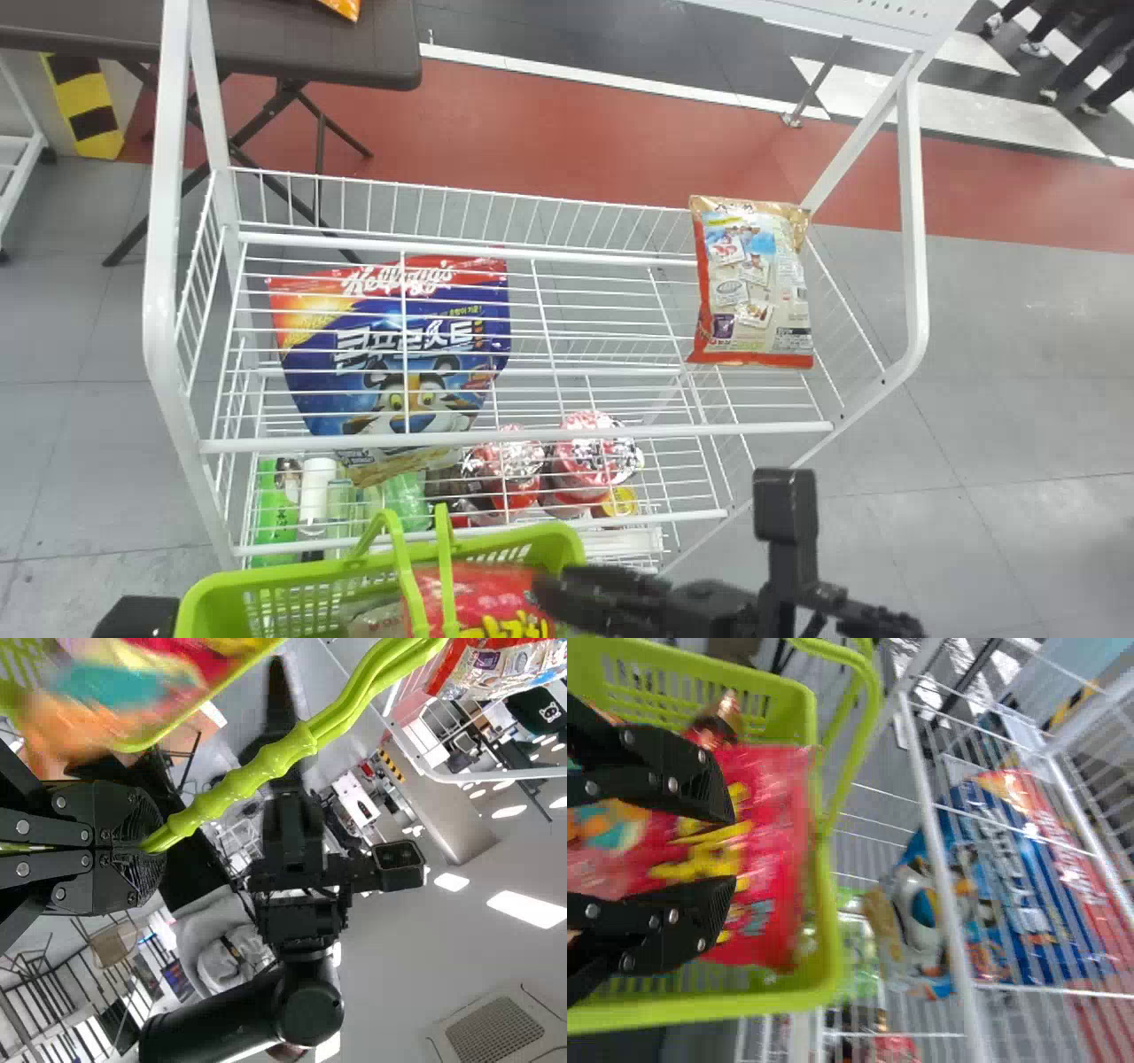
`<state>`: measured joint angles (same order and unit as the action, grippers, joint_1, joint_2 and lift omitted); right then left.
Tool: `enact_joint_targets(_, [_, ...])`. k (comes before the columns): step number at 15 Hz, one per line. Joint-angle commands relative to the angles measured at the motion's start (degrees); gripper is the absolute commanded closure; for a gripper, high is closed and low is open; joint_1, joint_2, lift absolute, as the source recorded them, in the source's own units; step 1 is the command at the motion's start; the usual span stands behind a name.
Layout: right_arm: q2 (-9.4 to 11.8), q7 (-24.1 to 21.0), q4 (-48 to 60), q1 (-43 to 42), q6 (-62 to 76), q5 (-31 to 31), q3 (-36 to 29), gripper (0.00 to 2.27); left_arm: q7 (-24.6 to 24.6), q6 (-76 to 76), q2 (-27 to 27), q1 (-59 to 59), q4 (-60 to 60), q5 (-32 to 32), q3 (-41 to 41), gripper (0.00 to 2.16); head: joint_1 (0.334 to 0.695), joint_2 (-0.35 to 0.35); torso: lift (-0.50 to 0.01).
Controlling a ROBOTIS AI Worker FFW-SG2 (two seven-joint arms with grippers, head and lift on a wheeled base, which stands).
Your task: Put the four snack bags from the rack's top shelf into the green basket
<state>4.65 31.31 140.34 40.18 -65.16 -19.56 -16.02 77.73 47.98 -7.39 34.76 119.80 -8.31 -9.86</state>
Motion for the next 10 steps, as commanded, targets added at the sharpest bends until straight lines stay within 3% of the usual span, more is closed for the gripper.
enact_joint_targets(1, [-0.08,-1.25,-3.23,-2.12,13.17,2.07,-0.95,0.06,-0.03,-0.03,0.01,-0.13,0.09,0.31,-0.51,1.58,0.695,-0.350,0.000])
enact_joint_targets(5, [-0.79,-11.27,-14.66,-12.23,35.49,9.80,-0.59,0.07,-0.03,0.32,-0.08,-0.13,0.26,0.40,-0.60,1.58,0.695,-0.350,0.000])
enact_joint_targets(10, [-0.96,-20.24,-24.24,-27.26,33.21,20.00,-1.74,0.07,0.32,2.61,-0.26,-1.36,0.18,0.83,-1.13,1.58,0.695,-0.350,0.000])
